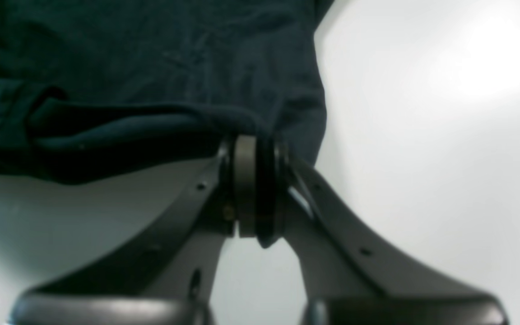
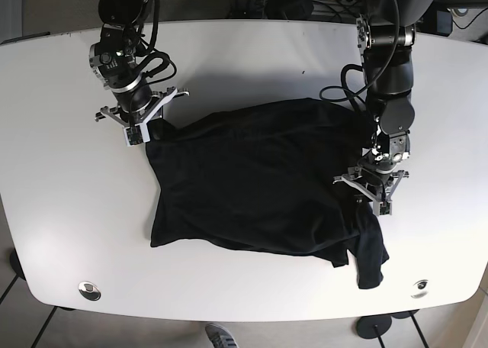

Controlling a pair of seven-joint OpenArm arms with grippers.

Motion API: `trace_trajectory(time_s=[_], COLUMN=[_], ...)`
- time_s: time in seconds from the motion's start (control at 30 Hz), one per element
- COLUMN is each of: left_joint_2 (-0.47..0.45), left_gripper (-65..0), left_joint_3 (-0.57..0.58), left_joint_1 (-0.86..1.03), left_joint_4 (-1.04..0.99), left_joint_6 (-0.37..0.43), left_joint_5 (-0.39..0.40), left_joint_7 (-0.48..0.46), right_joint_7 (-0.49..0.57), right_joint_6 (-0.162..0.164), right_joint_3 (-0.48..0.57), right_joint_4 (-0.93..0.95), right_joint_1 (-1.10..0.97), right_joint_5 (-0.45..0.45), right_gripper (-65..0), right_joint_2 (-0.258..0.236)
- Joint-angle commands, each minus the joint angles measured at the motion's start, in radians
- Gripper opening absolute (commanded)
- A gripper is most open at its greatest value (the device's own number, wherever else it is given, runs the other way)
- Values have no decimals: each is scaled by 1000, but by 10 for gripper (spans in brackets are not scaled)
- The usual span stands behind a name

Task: Fold the T-shirt properly

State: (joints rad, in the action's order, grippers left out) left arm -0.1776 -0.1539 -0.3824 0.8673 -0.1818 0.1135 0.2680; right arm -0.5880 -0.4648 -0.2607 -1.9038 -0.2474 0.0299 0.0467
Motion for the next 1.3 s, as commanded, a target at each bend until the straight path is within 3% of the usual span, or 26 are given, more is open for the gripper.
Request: trace_trajectory(time_s=[0.03,0.13,0.23,0.4,0.57,0.6,0.67,0.77,0.8,0.93,1.0,1.17,1.3], left_joint_2=[-9,-4,-1,30,37,30,33,28,26,19,19,-44,-56], left_gripper=[-650,-650,-650,-650,-650,-650,-650,-650,-624,-414,-354,-337,-333], left_joint_3=[-48,-134,-140,-148,-187,-212,-246,-252,-253,-255,-257,-243,-358], left_joint_1=[-11,33,155,342,690,867,939,992,1011,1017,1009,977,876], left_joint_4=[7,134,329,669,1082,1124,1124,1125,1128,1128,1127,1131,1124], left_joint_6=[5,3,3,3,3,3,3,1,1,3,3,3,5], left_joint_5=[-5,-5,-5,25,252,450,515,565,567,567,564,569,562], left_joint_7=[27,27,30,201,270,264,264,268,268,268,268,284,290], right_joint_7=[23,23,21,21,23,23,23,23,23,23,23,23,23], right_joint_6=[-2,-4,-4,-5,-7,-19,-61,-74,-78,-78,-78,-78,-78], right_joint_3=[-33,-59,-73,-101,-104,-104,-105,-98,-98,-96,-96,-96,-96], right_joint_4=[-20,19,71,142,149,154,155,152,143,148,154,155,155], right_joint_1=[30,73,122,184,170,147,132,127,122,119,119,118,118], right_joint_5=[-8,-8,-8,-8,-8,-8,-8,-8,-8,-8,-8,-8,-8], right_gripper=[-629,-629,-629,-629,-629,-629,-629,-629,-629,-629,-629,-629,-629], right_joint_2=[-6,-12,-54,-84,-100,-103,-98,-94,-83,-67,-67,-66,-66])
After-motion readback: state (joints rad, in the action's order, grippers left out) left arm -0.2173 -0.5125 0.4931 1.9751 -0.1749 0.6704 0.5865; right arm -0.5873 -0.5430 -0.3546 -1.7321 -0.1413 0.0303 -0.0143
